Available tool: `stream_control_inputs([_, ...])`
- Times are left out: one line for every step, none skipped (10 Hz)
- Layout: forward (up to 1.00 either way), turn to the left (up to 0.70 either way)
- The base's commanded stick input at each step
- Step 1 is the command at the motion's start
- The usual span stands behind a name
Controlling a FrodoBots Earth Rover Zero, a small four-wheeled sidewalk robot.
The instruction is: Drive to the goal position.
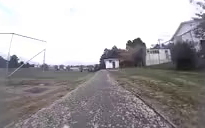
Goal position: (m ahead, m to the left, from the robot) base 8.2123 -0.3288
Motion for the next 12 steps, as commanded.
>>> stream_control_inputs([0.6,0.0])
stream_control_inputs([0.6,0.0])
stream_control_inputs([0.6,0.0])
stream_control_inputs([0.6,0.0])
stream_control_inputs([0.6,0.0])
stream_control_inputs([0.6,0.0])
stream_control_inputs([0.6,0.0])
stream_control_inputs([0.6,0.0])
stream_control_inputs([0.6,0.0])
stream_control_inputs([0.6,0.0])
stream_control_inputs([0.6,0.0])
stream_control_inputs([0.6,0.0])
